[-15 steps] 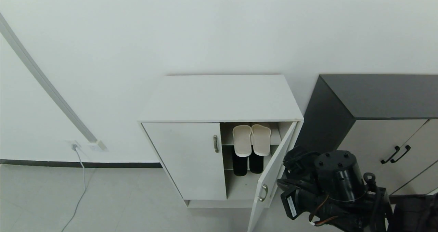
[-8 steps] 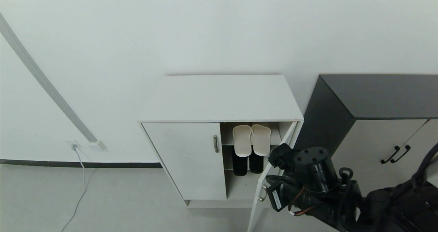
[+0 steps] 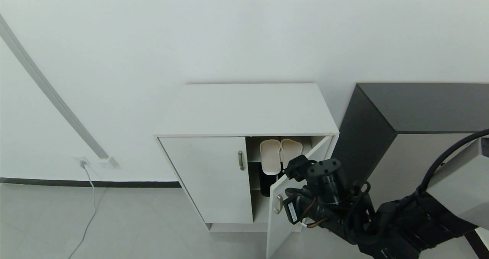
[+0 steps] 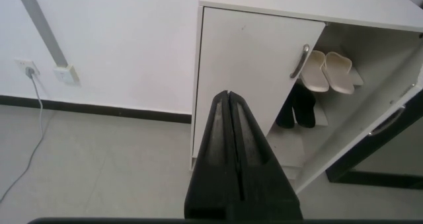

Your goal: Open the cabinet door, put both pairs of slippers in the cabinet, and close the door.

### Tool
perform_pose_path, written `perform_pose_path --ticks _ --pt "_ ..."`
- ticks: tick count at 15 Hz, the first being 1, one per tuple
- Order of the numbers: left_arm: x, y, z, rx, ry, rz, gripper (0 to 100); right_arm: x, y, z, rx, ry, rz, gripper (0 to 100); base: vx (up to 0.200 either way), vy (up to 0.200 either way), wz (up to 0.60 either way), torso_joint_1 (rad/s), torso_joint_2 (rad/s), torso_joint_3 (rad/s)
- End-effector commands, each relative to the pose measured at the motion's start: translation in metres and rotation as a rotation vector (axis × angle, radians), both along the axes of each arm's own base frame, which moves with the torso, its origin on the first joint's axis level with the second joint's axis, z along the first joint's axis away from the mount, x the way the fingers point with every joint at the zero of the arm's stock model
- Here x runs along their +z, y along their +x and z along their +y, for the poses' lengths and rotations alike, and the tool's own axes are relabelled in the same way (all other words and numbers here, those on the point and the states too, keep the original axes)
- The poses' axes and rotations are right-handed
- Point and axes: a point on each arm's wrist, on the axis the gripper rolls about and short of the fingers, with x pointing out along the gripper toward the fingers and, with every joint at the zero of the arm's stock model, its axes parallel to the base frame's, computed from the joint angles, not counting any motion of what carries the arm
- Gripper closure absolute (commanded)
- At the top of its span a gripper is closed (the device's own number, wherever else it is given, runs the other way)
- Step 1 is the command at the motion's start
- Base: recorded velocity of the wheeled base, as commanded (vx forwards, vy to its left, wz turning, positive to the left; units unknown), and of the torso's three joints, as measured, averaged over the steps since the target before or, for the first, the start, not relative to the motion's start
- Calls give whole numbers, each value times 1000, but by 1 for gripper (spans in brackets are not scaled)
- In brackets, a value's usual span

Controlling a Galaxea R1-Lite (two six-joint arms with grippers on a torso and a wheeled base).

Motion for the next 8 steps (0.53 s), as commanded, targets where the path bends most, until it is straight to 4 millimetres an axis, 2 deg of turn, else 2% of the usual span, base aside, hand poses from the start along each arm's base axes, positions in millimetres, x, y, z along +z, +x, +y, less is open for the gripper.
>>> perform_pose_path --ticks 1,8 --pt "0 0 0 0 0 -1 100 -9 10 10 -2 -4 4 100 0 0 0 0 0 0" --pt "0 0 0 0 0 1 100 -13 40 24 -31 27 -31 100 0 0 0 0 0 0"
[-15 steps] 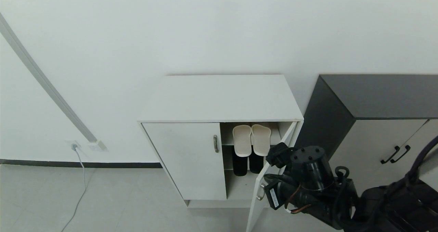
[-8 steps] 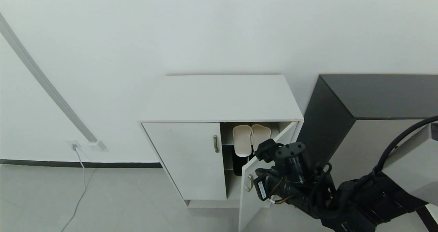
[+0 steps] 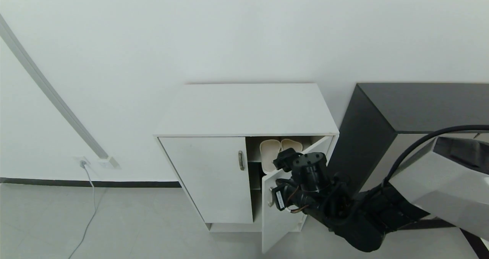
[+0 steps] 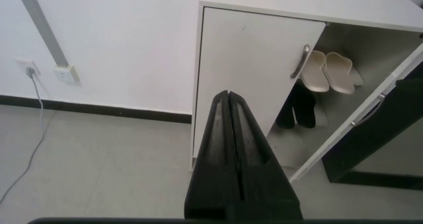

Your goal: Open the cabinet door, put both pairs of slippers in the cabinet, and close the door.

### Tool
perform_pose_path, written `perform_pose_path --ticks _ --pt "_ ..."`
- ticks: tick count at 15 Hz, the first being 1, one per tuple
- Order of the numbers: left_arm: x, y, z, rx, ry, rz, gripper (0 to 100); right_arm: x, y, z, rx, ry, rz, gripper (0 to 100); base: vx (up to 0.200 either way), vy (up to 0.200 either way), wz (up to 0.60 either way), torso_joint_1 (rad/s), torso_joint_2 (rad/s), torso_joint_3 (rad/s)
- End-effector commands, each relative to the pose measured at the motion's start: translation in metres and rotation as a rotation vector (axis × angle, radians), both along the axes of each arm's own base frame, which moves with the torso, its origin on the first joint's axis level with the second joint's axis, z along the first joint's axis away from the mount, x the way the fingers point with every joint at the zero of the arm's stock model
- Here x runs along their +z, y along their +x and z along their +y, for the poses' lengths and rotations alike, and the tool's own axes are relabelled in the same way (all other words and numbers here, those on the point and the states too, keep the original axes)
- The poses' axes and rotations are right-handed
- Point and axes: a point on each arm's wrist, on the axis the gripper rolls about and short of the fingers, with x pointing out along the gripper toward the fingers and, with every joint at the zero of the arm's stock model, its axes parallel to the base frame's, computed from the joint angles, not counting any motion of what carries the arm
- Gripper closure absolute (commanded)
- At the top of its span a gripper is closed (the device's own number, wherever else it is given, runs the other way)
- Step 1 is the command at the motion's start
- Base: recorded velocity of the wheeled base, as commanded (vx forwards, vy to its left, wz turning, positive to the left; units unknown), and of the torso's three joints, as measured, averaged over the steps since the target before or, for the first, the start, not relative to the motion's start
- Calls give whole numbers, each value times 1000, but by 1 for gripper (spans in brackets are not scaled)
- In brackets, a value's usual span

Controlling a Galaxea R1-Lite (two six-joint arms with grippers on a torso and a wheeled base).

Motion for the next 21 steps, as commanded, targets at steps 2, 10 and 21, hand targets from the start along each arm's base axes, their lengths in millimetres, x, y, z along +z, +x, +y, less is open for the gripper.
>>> perform_pose_path --ticks 2,10,21 --pt "0 0 0 0 0 -1 100 -8 18 5 -22 7 -9 100 0 0 0 0 0 0" --pt "0 0 0 0 0 1 100 -13 50 18 -50 47 -52 100 0 0 0 0 0 0" --pt "0 0 0 0 0 1 100 -19 93 12 -118 82 -98 100 0 0 0 0 0 0"
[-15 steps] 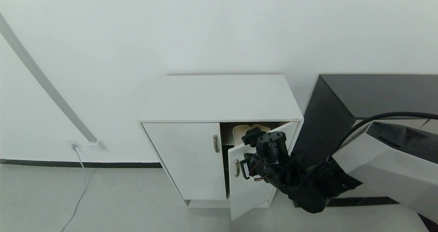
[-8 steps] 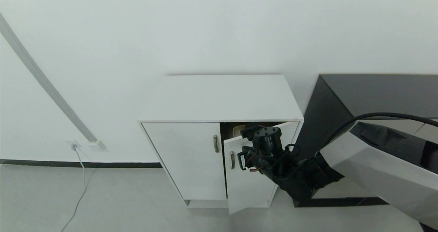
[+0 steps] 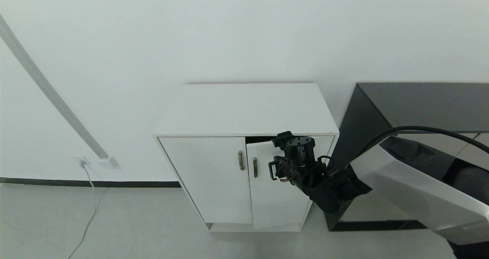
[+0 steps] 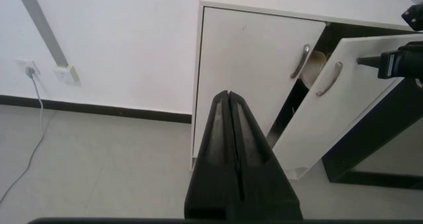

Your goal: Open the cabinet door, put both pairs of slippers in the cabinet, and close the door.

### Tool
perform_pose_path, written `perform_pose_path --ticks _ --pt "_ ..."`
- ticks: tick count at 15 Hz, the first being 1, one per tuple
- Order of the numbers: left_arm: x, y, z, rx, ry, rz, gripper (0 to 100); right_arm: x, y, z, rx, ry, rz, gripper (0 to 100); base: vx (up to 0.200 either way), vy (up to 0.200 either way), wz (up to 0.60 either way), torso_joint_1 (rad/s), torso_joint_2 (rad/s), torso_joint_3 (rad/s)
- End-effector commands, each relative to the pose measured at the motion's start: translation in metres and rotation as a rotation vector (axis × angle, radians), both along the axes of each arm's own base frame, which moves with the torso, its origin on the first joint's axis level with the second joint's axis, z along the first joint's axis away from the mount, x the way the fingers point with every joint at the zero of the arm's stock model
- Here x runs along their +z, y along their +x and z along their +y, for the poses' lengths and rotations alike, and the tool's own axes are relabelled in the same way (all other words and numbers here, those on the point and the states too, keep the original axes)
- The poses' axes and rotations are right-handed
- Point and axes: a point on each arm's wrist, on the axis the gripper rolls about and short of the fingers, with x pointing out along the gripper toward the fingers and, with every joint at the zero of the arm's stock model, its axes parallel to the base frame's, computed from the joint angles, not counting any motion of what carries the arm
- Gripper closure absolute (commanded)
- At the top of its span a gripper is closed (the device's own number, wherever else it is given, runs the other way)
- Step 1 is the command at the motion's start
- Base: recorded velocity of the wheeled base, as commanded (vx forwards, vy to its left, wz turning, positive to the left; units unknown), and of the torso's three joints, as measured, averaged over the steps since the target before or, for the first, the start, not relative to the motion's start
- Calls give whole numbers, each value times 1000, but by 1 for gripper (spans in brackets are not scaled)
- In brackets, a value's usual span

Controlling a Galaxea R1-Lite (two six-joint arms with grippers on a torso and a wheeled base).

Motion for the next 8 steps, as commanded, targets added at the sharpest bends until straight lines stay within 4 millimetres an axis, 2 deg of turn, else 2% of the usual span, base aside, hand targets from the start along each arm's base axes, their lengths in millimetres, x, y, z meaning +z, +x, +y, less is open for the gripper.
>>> perform_pose_path --ticks 1,8 --pt "0 0 0 0 0 1 100 -3 4 1 -4 1 -3 100 0 0 0 0 0 0" --pt "0 0 0 0 3 -1 100 0 18 -3 -23 15 -27 100 0 0 0 0 0 0"
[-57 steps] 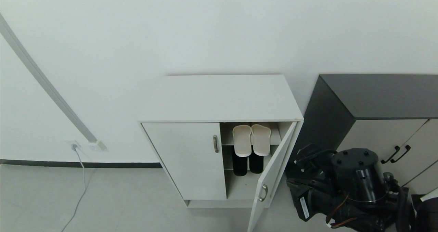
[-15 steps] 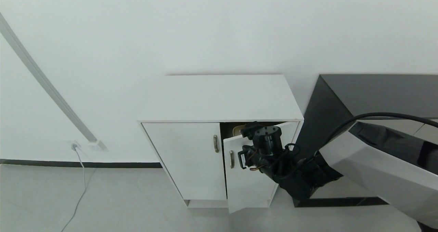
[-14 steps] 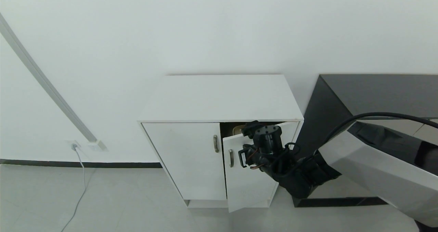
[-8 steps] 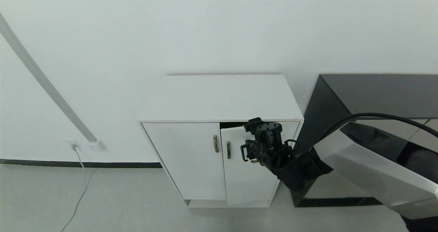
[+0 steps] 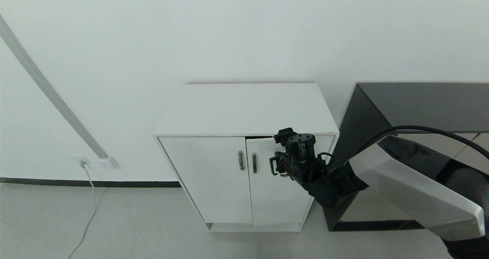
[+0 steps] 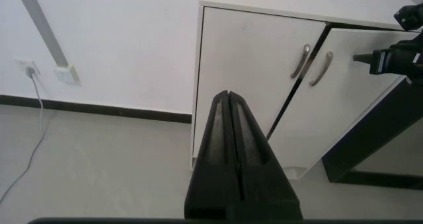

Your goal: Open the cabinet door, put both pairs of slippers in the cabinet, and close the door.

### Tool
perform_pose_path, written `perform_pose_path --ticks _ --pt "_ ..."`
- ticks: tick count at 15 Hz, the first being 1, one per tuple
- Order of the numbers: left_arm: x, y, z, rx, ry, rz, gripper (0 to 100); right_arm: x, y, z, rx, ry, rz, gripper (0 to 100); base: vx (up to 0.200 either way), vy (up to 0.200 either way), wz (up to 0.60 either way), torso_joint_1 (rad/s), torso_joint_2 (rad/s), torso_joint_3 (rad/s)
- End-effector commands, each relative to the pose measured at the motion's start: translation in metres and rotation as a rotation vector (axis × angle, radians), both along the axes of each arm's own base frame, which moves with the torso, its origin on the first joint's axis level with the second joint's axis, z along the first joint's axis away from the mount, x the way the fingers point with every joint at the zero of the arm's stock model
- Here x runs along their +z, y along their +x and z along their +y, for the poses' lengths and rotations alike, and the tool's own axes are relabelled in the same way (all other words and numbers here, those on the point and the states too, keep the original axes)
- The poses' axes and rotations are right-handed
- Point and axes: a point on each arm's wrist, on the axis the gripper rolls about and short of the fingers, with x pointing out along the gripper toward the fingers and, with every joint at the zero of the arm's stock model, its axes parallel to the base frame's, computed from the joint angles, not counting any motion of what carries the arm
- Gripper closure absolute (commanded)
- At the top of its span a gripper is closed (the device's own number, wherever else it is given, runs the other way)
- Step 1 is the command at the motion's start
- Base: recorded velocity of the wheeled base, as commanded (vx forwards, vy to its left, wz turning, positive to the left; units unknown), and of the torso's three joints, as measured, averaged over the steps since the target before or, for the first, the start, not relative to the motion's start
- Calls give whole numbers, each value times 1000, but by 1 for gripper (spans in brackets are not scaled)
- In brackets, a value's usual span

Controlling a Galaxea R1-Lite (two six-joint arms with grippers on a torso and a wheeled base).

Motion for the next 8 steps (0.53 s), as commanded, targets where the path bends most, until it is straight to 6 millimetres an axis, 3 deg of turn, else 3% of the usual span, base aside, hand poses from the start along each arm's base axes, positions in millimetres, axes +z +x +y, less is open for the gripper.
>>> perform_pose_path --ticks 1,8 --pt "0 0 0 0 0 -1 100 -3 7 1 -6 4 -8 100 0 0 0 0 0 0" --pt "0 0 0 0 0 1 100 0 12 0 -12 2 -20 100 0 0 0 0 0 0"
